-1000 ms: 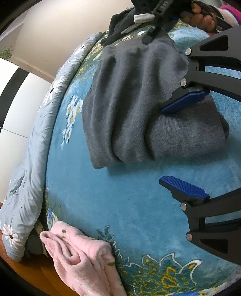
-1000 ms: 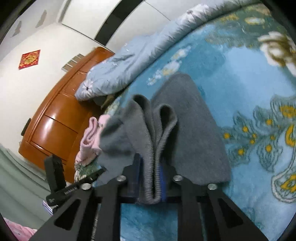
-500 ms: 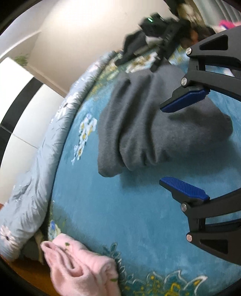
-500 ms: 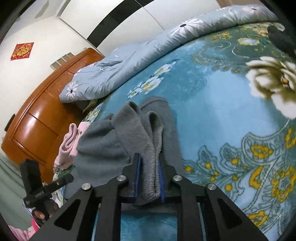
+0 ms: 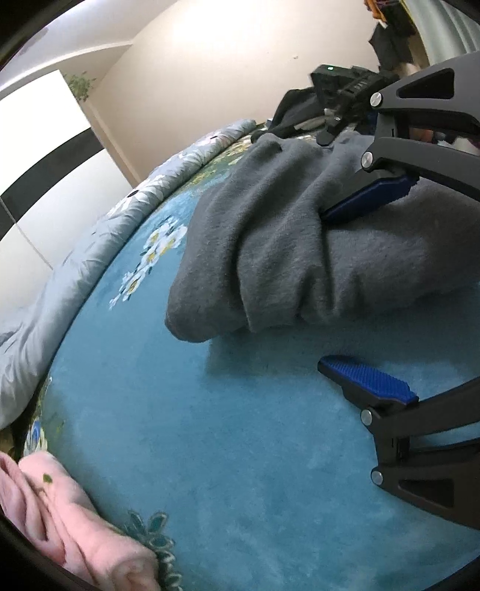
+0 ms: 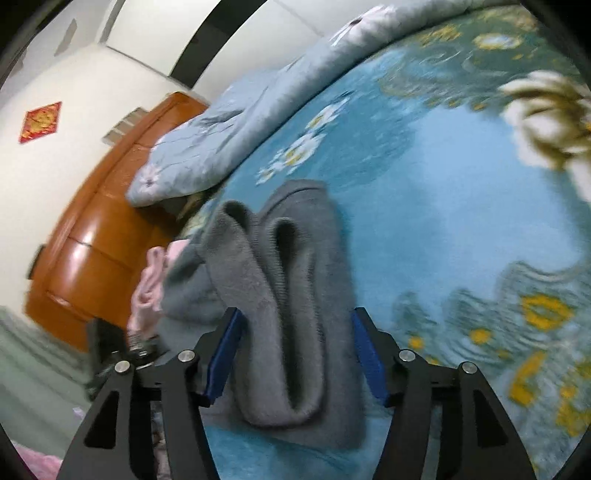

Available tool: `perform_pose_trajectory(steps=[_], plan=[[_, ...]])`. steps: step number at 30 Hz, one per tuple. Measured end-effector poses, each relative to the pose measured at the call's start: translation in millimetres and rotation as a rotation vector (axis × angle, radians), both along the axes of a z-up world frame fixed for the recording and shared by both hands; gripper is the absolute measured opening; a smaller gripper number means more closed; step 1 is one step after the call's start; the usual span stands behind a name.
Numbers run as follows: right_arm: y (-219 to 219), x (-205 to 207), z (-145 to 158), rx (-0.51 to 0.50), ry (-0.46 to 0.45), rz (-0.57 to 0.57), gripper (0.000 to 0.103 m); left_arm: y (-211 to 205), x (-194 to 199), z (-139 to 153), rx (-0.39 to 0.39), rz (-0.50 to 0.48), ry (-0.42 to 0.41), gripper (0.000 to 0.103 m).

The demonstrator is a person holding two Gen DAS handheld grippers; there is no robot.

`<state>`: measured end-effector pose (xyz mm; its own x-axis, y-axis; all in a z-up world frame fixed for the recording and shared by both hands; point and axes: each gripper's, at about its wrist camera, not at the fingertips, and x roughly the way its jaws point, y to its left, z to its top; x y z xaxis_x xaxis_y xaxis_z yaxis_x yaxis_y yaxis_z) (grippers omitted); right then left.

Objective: Fold clothes
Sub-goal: 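Grasp the grey sweatshirt with the left gripper while the right gripper holds it, then carry the grey sweatshirt with both grippers onto the folded pink towel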

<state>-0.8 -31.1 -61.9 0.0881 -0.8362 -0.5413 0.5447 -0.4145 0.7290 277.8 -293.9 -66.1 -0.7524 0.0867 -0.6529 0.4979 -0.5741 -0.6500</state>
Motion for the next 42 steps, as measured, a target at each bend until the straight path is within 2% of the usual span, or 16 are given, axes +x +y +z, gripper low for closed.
perform_pose_trajectory(steps=[5, 7, 8, 9, 10, 11, 12, 14, 16, 22, 26, 31, 37, 42], plan=[[-17.1, -1.0, -0.2, 0.028, 0.014, 0.014, 0.067, 4.4, 1.5, -0.3, -0.002, -0.022, 0.026, 0.081], [-16.0, -0.4, -0.6, 0.023, -0.011, -0.006, 0.06, 6.1, 2.1, -0.4, -0.002, -0.03, 0.036, 0.079], [-15.4, -0.1, -0.7, 0.021, -0.023, -0.016, 0.049, 7.0, 2.4, -0.5, -0.003, -0.035, 0.041, 0.078], [-14.5, -0.1, -1.1, 0.016, -0.04, -0.026, 0.04, 7.9, 2.7, -0.5, -0.003, -0.039, 0.046, 0.073], [-12.5, -0.8, -1.9, 0.002, -0.069, -0.04, 0.036, 8.8, 3.0, -0.6, -0.003, -0.043, 0.051, 0.054], [-11.5, 0.1, -0.4, -0.004, -0.084, -0.053, 0.032, 9.6, 3.2, -0.7, -0.004, -0.048, 0.057, 0.047], [-12.0, 3.3, 5.5, 0.003, -0.073, -0.057, 0.03, 10.4, 4.5, 0.9, -0.012, -0.046, 0.065, 0.045], [-12.9, 9.9, 17.4, 0.018, -0.051, -0.067, 0.028, 11.9, 7.1, 4.3, -0.029, -0.044, 0.082, 0.037], [-14.0, 16.5, 29.3, 0.035, -0.028, -0.075, 0.027, 13.4, 9.8, 7.7, -0.046, -0.041, 0.099, 0.035], [-23.3, 39.5, 68.3, 0.107, 0.061, -0.058, 0.026, -8.3, 28.1, 12.0, 0.016, -0.076, 0.172, 0.031], [-36.2, 65.4, 85.3, 0.108, 0.1, -0.039, 0.026, -30.9, 49.3, 28.0, -0.013, -0.116, 0.214, 0.031], [-76.5, 98.6, 101.7, 0.042, 0.116, -0.004, 0.026, -69.9, 80.3, 63.8, -0.141, -0.107, 0.173, 0.031], [-160.8, 131.2, 121.2, -0.03, 0.102, 0.118, 0.026, -137.0, 137.3, 106.1, -0.237, 0.023, 0.18, 0.031], [-240.6, 157.3, 125.9, -0.047, 0.091, 0.191, 0.026, -194.1, 163.3, 143.1, -0.399, 0.11, 0.107, 0.031]])
